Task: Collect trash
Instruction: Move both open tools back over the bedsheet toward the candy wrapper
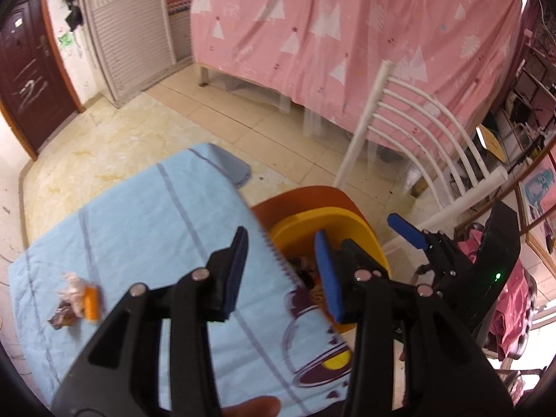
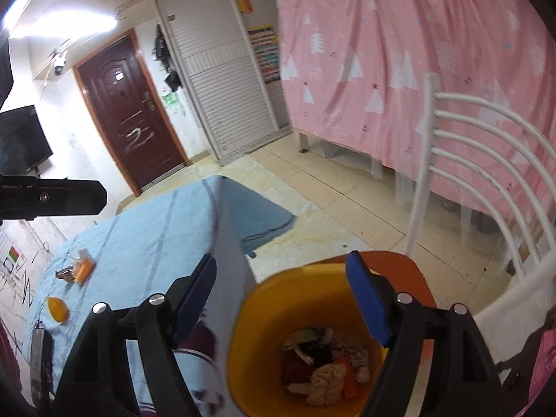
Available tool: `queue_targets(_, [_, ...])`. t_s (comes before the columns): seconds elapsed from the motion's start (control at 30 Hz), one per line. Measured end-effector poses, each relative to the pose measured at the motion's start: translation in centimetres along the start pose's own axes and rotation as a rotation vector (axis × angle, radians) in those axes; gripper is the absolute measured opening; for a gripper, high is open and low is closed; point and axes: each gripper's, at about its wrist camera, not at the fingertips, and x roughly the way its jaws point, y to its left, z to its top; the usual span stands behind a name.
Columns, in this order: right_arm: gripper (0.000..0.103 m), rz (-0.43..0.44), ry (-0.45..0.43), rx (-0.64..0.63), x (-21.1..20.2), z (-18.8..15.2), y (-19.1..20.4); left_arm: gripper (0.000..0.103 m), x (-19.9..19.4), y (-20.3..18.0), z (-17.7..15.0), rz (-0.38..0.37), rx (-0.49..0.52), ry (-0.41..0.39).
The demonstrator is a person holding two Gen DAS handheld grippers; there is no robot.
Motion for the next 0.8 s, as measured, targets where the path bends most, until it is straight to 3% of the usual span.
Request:
queue_targets(0.3, [0.072, 0.094, -0.004, -0.109, 0.9, 1.8, 7.5, 0.038, -4.4, 7.1, -0.7, 0.079, -0.078, -0.071])
queue_targets(0.43, [0.073, 0.135, -0.001, -0.159, 1.4, 2.3, 10.9, 0.045, -5.9, 9.9, -1.4, 0.114, -0.115, -0.094])
queue_targets(0.8, [0.073, 0.202, 0.023, -0.258, 2.4, 2.7, 17.9, 0.045, -7.9, 16.7, -4.5, 0.179, -0.186, -0.097])
